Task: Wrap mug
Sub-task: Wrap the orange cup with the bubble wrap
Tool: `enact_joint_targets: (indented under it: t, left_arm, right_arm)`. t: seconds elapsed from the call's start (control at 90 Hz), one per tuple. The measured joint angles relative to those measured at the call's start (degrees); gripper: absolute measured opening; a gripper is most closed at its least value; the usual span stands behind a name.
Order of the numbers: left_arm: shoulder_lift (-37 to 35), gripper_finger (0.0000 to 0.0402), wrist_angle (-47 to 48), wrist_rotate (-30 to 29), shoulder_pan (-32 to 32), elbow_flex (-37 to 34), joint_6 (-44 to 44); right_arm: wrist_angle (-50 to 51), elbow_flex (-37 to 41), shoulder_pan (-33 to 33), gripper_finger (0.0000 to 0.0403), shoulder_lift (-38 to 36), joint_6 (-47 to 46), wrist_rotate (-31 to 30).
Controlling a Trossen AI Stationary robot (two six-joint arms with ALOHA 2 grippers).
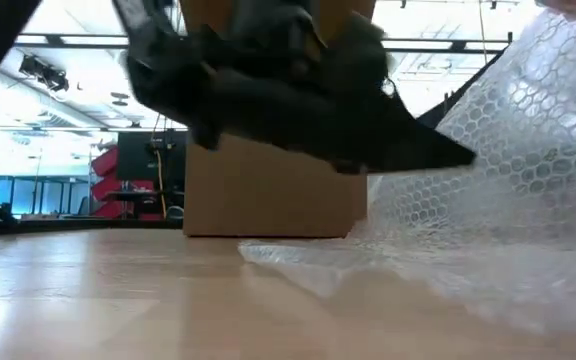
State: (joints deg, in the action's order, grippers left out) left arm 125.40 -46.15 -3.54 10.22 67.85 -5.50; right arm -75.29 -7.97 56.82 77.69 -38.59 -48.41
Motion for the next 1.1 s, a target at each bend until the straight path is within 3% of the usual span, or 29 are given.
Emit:
enact_joint_targets:
  t: [0.211,0.356,0.544,0.889,1.011,1.1]
  left_arm:
    - [4.2,0.0133,1.7,0.3,-4.8,4.1,-0.6]
    - [7.6,0.0133,2.2,4.0,-6.6,3.9,2.6]
    - [9.0,0.0133,2.1,4.4,-7.6,4.1,2.8]
    - [9.0,0.0133,2.4,5.4,-9.8,4.1,2.6]
    - [9.0,0.0133,2.4,7.2,-9.9,4.0,2.4]
    - [8.5,0.0133,3.3,8.3,-9.8,4.0,1.1]
  right_arm:
    - [2.5,0.0,0.0,0.0025,0.0,-3.8,0.1]
    - [6.0,0.0,-0.2,0.0025,0.0,-6.5,-0.8]
    - [16.6,0.0,-1.5,0.0025,0.1,-22.4,4.2]
    - [32.7,0.0,-5.4,0.0025,0.0,-53.4,18.8]
    - [35.8,-0.2,-7.3,0.0025,-0.2,-64.8,23.7]
    - [35.4,-0.2,-8.6,0.0025,-0.2,-67.6,27.1]
